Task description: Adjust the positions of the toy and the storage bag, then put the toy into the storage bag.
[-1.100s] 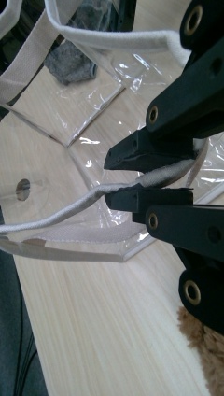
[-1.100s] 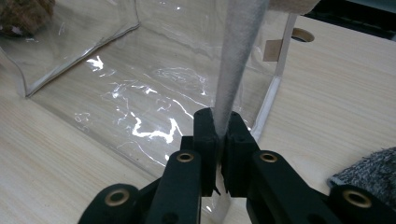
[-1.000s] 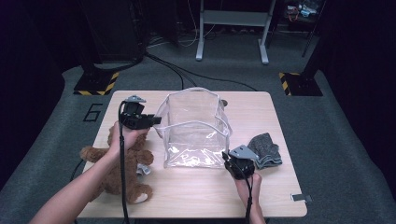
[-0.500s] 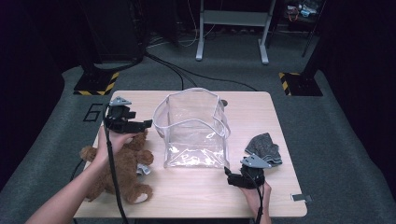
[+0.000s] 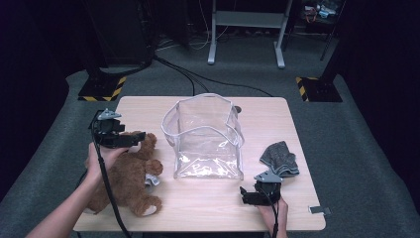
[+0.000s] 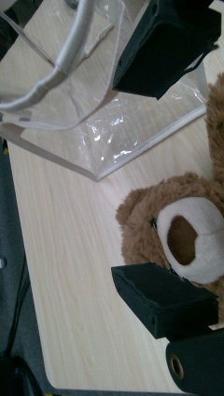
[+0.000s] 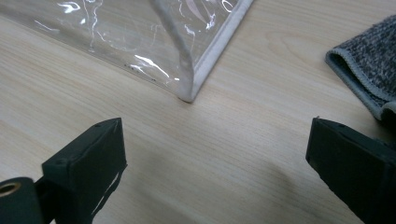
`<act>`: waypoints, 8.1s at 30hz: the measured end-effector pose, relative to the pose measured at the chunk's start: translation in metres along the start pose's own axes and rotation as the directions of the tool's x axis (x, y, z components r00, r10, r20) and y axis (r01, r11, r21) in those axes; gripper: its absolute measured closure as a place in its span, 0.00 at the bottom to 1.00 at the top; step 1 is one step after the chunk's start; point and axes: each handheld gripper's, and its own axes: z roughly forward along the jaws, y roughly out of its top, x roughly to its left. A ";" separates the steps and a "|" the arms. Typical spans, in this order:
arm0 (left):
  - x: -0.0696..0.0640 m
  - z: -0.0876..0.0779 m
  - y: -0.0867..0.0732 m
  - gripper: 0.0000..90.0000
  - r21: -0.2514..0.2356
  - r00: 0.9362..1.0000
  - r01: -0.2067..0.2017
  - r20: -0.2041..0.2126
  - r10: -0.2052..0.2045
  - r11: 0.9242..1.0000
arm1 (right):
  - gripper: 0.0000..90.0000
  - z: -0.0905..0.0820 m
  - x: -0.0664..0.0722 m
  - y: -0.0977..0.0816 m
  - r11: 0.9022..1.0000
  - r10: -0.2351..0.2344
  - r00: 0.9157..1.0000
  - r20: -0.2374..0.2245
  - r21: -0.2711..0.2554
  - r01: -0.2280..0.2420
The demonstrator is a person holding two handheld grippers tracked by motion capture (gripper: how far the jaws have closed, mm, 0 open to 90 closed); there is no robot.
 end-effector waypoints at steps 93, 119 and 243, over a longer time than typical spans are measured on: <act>0.048 0.015 -0.042 0.55 -0.084 0.993 0.067 -0.095 -0.075 0.994 | 0.11 0.004 -0.005 -0.006 1.000 0.010 0.999 0.031 0.016 -0.010; 0.043 -0.003 0.008 0.55 -0.266 0.985 0.004 -0.168 -0.051 0.964 | 0.11 0.004 -0.006 -0.006 1.000 0.018 1.000 0.020 0.023 -0.018; -0.132 0.071 0.171 0.51 -0.394 0.998 -0.066 -0.044 0.053 0.917 | 0.11 0.003 -0.006 -0.007 1.000 0.016 1.000 0.022 0.022 -0.016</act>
